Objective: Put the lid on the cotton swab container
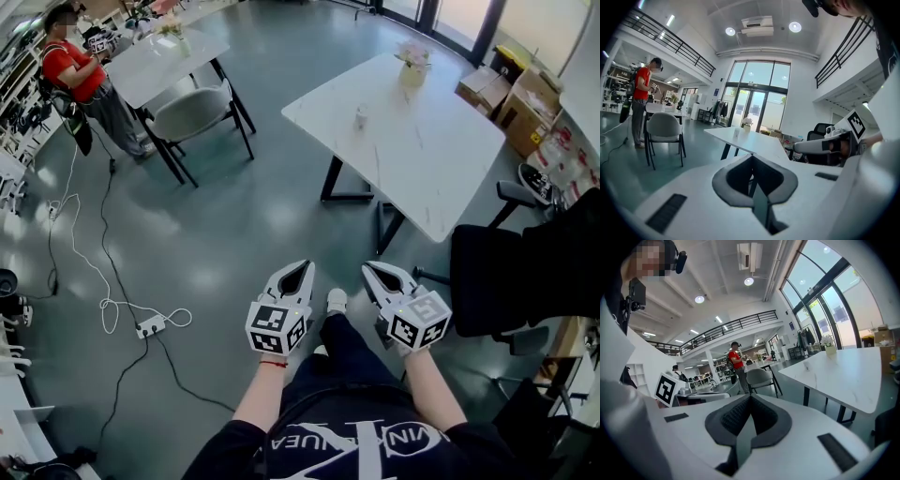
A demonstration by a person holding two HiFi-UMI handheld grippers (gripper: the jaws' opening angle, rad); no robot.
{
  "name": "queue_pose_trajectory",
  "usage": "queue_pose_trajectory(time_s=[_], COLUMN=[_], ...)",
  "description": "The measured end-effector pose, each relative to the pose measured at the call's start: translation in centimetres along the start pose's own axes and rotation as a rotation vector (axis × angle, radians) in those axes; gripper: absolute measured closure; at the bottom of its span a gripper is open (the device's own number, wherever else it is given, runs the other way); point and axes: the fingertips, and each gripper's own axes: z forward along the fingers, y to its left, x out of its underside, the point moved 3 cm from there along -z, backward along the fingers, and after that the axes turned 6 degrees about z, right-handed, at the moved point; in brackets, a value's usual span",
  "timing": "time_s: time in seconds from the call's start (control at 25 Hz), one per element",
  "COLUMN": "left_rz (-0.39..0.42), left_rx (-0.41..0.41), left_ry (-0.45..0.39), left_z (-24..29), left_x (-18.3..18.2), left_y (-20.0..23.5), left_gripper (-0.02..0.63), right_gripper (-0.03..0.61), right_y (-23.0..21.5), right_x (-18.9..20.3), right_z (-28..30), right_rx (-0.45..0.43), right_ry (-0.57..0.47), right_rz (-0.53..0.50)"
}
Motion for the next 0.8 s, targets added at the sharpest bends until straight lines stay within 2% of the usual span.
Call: queue_pose_trajectory(time_s=[0.28,0.8], left_rz=[0.002,0.049], left_rx=[-0.036,-0.008], left_ry=[-0.012,-0.025], left_z=[3.3,14.2], left_x=[-2.0,-7.8], left_y=[3.8,7.8], left_gripper=[0.609,0.609], right_gripper=[0.575,0.575], right_y=[-1.9,-10.7], right_x=[-3.0,-9.9], right_z=[4.5,10.6], right_rx=[-0.053,-0.026], right_ry=[-0.013,-0.046], right_rz=[-0.023,-0.005])
